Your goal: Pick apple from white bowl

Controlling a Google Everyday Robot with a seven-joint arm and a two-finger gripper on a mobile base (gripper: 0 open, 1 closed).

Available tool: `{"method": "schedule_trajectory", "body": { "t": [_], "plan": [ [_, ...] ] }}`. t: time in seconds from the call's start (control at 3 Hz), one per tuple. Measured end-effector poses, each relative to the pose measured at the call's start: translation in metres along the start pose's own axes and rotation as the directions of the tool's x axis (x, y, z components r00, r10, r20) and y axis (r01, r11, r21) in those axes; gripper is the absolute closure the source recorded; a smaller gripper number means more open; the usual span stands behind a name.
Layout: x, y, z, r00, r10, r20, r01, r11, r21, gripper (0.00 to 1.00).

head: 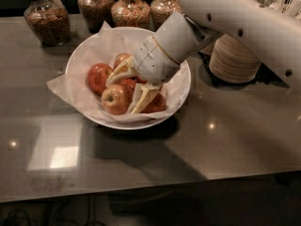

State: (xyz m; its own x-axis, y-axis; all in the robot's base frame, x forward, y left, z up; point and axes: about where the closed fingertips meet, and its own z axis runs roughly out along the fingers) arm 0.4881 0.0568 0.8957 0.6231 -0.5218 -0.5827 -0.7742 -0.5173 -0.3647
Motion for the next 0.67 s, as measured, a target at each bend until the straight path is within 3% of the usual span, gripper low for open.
{"method": "schedule_trajectory", "body": {
  "t": [0.33,0.67],
  "plan": [
    [-0.005,-0.002,-0.038,0.992,-0.022,0.122,0.003,0.9887,0.15,1.0],
    [0.0,-0.002,-0.067,0.964,-0.044,0.263,-0.033,0.959,0.281,1.0]
  ]
}}
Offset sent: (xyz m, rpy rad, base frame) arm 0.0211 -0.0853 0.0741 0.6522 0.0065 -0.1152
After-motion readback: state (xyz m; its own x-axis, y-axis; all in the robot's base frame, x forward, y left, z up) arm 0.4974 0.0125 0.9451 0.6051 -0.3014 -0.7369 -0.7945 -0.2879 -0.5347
